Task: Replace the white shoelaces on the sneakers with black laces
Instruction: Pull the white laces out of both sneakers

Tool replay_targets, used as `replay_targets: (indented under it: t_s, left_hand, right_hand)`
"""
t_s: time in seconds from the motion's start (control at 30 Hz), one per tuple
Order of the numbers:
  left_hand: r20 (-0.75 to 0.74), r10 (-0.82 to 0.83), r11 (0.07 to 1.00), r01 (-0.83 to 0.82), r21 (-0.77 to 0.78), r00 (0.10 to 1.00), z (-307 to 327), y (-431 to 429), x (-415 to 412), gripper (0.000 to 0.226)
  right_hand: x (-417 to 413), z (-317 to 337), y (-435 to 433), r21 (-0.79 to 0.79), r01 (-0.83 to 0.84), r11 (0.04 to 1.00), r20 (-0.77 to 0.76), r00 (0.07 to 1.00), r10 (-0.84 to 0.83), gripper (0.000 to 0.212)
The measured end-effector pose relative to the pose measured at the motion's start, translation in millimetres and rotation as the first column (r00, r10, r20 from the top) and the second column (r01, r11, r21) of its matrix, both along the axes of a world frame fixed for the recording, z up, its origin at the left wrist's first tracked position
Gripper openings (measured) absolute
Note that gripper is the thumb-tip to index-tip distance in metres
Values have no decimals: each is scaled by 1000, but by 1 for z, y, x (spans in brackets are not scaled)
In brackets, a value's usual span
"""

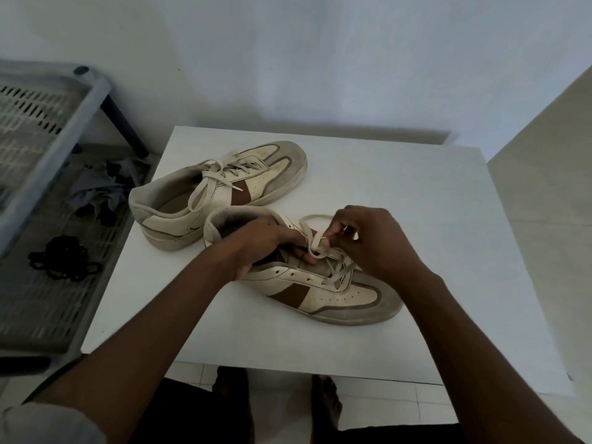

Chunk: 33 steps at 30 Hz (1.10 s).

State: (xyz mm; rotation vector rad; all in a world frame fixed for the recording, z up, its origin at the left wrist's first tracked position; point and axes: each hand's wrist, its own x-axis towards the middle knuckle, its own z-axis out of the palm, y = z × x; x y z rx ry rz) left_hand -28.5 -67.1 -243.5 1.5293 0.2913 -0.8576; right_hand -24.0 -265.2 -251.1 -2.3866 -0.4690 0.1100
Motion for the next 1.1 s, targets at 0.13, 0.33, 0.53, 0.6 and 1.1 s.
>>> replay_targets:
  t_s: [0.13,0.33,0.53,0.6,1.1]
  left_hand:
    - [-15,4,1000,-4,2,1000,3,-1,0,25]
    - [-35,-9,999,10,31,999,6,-2,-1,25]
    - [2,-22,999,22,30,1000,4,0,-1,26]
    - [18,-36,999,36,34,999,4,0,-2,25]
    - [15,-49,999,49,-12,999,5,-1,-1,41]
  right_hand:
    - [12,16,-24,205,314,927,217,909,-356,15]
    - [13,19,-32,317,519,794,177,790,-587,15]
    - [-2,7,2,66,-26,997,-134,990,35,23]
    - [-5,0,9,85,-11,996,-67,998,17,11]
    - [3,45,-21,-132,36,991,-355,931,-82,18]
